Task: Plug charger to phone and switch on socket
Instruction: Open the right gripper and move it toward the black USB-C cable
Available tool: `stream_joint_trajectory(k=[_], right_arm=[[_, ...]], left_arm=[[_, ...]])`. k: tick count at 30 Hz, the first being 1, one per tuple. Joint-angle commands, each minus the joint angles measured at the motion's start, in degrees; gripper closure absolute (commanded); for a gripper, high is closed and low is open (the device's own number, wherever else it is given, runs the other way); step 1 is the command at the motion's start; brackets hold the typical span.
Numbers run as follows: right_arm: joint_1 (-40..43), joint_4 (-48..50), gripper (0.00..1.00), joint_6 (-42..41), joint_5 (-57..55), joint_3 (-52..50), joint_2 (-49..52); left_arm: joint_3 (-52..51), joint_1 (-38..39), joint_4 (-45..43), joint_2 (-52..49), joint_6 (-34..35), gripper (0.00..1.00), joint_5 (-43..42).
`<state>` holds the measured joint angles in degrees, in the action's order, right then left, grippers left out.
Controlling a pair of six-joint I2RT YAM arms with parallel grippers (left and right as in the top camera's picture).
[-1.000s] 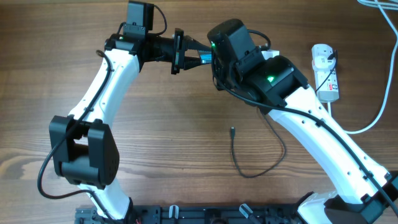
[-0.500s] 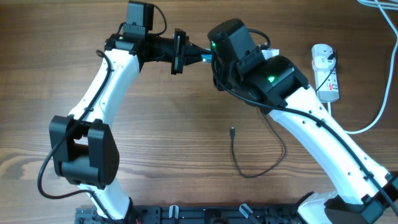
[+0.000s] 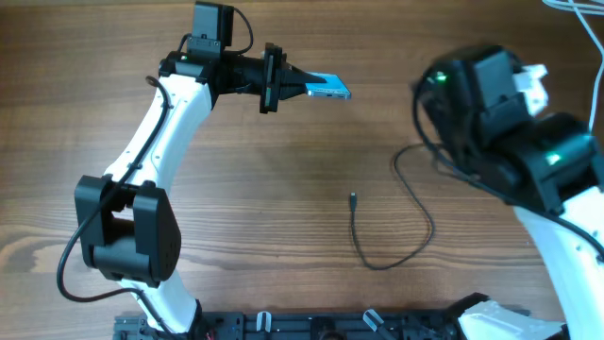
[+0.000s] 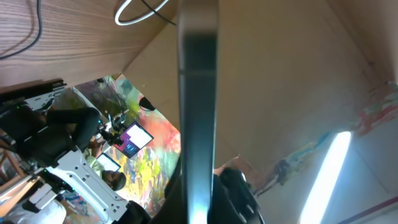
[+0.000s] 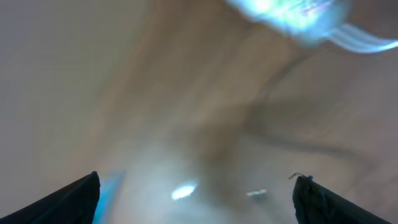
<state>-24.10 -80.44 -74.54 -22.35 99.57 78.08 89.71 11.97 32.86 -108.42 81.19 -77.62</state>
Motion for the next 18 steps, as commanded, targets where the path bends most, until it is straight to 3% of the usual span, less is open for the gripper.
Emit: stream_joint_trajectory(k=[1, 10, 14, 18], right_arm=[[5.99, -7.65, 0.0, 6.93, -3.45, -2.99, 0.87], [6.93, -2.16, 0.0, 7.15, 6.23, -18.36, 1.31], [6.93, 3.87, 0.01, 22.73, 14.08, -21.7, 1.33], [6.91, 8.9, 0.0, 30.23, 21.07, -24.3, 1.51]], left_arm=[[0.31, 0.13, -0.37, 1.92, -1.46, 0.96, -4.22], [0.31, 0.13, -0.35, 1.92, -1.46, 0.96, -4.2], [0.31, 0.15, -0.35, 1.92, -1.44, 0.96, -4.17], [0.31, 0.15, -0.35, 1.92, -1.46, 0.96, -4.17]])
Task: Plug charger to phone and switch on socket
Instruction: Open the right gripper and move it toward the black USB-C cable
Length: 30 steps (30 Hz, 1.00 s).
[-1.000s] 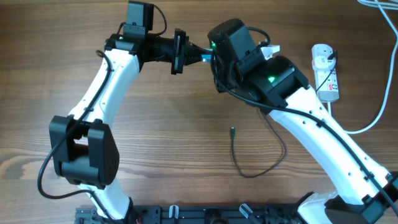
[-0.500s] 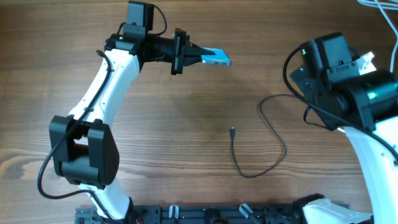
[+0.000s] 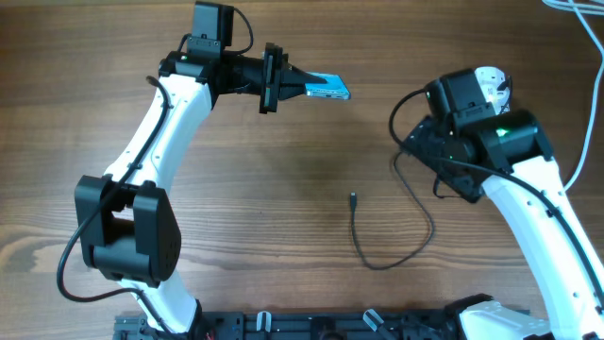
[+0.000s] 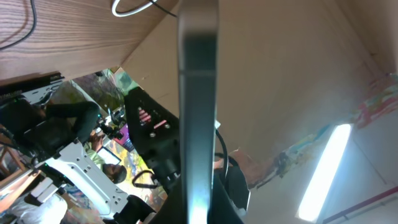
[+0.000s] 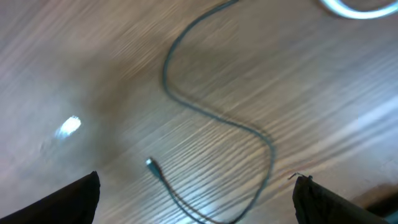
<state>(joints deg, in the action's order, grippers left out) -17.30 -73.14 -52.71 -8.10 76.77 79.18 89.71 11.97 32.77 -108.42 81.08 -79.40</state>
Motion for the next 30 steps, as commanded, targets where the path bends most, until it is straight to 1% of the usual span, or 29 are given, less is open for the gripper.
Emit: stream_joint_trajectory(k=[1, 6, 19, 24, 25, 30], right_arm=[[0.11, 2.03, 0.0, 10.62, 8.2, -1.53, 0.9], [-0.09, 2.19, 0.0, 13.81, 9.66, -1.53, 2.43], [-0.83, 2.23, 0.0, 13.73, 9.64, -1.53, 6.99], [-0.85, 2.14, 0.0, 14.29, 9.77, -1.53, 6.99], [-0.85, 2.19, 0.0, 15.26, 10.29, -1.53, 6.99], [-0.85, 2.19, 0.0, 15.06, 10.78, -1.53, 7.43]], left_arm=[[0.31, 0.15, -0.26, 1.92, -1.36, 0.96, -2.43], [0.31, 0.15, -0.26, 1.92, -1.36, 0.96, -2.4], [0.31, 0.15, -0.28, 1.92, -1.36, 0.96, -2.36], [0.28, 0.13, -0.61, 1.92, -1.49, 0.96, 0.66], [0.31, 0.13, -0.94, 1.92, -2.38, 0.96, 1.29], [0.31, -0.17, -0.94, 1.92, -4.48, 0.96, 1.95]])
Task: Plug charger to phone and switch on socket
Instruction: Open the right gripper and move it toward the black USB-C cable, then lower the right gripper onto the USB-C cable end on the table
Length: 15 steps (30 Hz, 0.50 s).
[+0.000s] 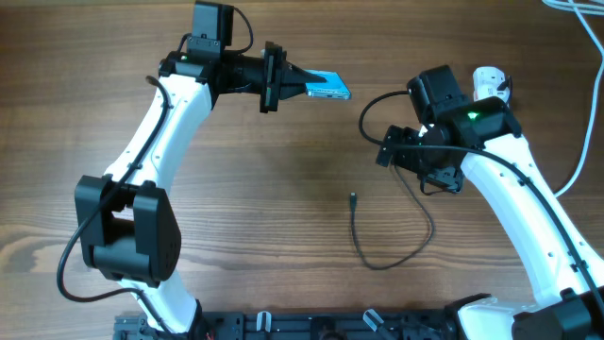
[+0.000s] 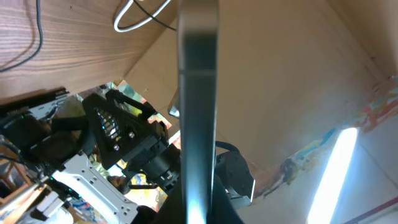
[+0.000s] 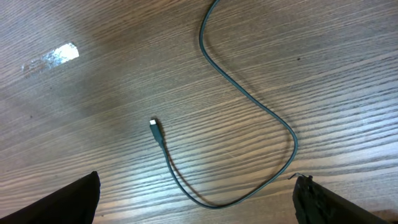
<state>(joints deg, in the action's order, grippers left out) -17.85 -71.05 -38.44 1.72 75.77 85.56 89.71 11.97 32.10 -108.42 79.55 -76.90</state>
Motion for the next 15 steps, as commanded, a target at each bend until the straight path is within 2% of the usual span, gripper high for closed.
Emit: stream_joint_trajectory(k=[1, 10, 15], right_arm=[[-0.31, 0.09, 0.0, 0.74, 0.96, -0.52, 1.25], [-0.31, 0.22, 0.0, 0.9, 2.91, -0.52, 1.25], [-0.31, 0.33, 0.0, 0.87, 4.37, -0.52, 1.25]], left_arm=[[0.28, -0.61, -0.24, 1.92, -4.17, 0.96, -0.52], [0.28, -4.28, -0.2, 1.92, -6.27, 0.96, 0.52], [0.28, -6.08, 0.09, 1.92, -20.35, 0.96, 3.26]])
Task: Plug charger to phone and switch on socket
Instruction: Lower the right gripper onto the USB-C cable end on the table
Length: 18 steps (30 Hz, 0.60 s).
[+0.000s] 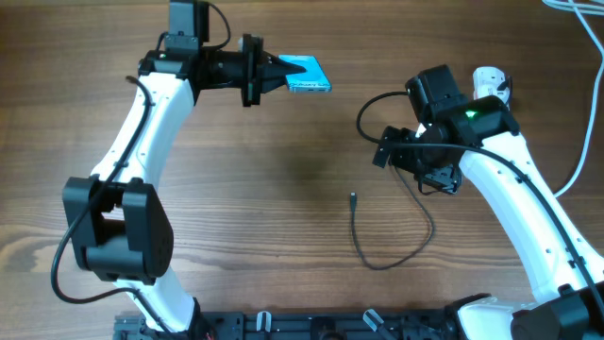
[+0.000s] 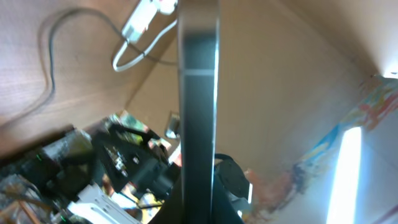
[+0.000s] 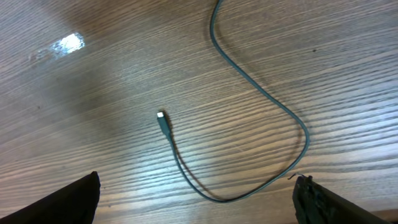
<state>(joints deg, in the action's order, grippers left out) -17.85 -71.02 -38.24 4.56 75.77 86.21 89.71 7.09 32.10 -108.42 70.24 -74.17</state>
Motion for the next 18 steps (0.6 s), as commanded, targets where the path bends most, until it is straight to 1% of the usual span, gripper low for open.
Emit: stream_joint_trajectory(k=[1, 4, 7, 8, 9, 12, 13, 16, 18], right_arm=[[-0.31, 0.52, 0.0, 0.72, 1.51, -0.52, 0.59], [-0.31, 0.92, 0.0, 0.7, 1.62, -0.52, 0.59], [-0.31, 0.81, 0.0, 0.98, 1.75, -0.52, 0.59], [-0.39, 0.74, 0.0, 1.29, 1.88, -0.52, 0.59], [-0.92, 0.81, 0.0, 2.27, 1.97, -0.52, 0.59], [-3.3, 1.22, 0.0, 2.23, 1.95, -0.52, 0.59], [-4.66, 1.81, 0.0, 2.25, 1.92, -0.52, 0.59], [-7.89, 4.11, 0.0, 2.19, 1.66, -0.52, 0.61], [-8.74, 4.66, 0.0, 2.03, 1.27, -0.52, 0.72]], left_arm=[[0.28, -1.38, 1.53, 1.92, -16.22, 0.96, 0.57], [0.28, -1.38, 1.99, 1.92, -22.36, 0.96, 2.34], [0.28, -1.4, 2.01, 1.92, -23.78, 0.96, 5.79], [0.28, -1.38, 2.23, 1.92, -25.27, 0.96, 7.8], [0.28, -1.38, 3.56, 1.92, -28.04, 0.96, 10.99], [0.28, -1.38, 8.26, 1.92, -31.95, 0.96, 19.1], [0.28, -1.38, 9.88, 1.92, -34.25, 0.96, 21.49], [0.28, -1.38, 11.93, 1.92, -40.19, 0.96, 23.52], [0.28, -1.51, 13.35, 1.92, -43.34, 0.96, 27.23]])
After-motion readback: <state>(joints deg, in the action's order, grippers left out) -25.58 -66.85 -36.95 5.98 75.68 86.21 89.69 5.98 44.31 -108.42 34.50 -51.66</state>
